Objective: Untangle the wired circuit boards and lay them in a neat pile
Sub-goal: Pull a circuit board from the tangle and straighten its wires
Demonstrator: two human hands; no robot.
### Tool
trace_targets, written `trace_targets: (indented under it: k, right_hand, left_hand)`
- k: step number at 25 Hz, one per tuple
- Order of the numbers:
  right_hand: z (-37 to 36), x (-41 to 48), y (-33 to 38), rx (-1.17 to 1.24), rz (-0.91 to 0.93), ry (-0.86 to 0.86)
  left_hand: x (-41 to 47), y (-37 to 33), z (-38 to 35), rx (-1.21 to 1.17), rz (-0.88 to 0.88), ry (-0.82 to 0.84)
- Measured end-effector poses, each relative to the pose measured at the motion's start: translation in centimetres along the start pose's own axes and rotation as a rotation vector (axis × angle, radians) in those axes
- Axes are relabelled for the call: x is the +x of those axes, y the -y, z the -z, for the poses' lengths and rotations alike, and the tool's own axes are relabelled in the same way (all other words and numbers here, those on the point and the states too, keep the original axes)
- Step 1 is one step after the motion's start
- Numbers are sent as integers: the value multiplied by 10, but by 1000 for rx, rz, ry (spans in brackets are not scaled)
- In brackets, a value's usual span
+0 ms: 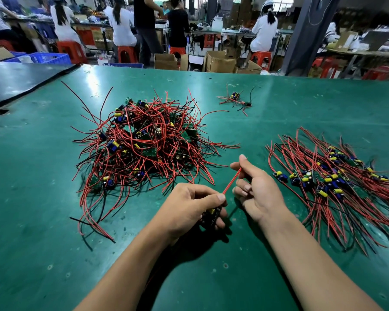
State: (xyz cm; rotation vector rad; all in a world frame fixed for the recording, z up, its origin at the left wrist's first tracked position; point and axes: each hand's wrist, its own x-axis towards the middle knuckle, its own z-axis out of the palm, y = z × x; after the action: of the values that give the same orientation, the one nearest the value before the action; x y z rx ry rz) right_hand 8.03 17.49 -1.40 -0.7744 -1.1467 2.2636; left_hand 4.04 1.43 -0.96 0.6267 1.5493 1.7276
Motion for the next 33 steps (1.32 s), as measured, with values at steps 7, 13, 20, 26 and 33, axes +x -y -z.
trace_targets:
  k: [7,13,20,26,33]
  right_hand:
    - [1,0,2,142,-83,7]
    - [4,-6,-4,-70,-39,320]
    - [9,-2,-2,-260,128,205]
    - [6,2,-6,-202,292,51]
    - [7,10,-10,-248,382,-78]
  left_hand:
    - [2,1,1,42,9,7]
    - [4,0,2,-97,31,-79]
    - [0,-2,10,-91,62,26]
    - [-2,-3,10,-47,67,97]
    - [0,0,10,51,50,120]
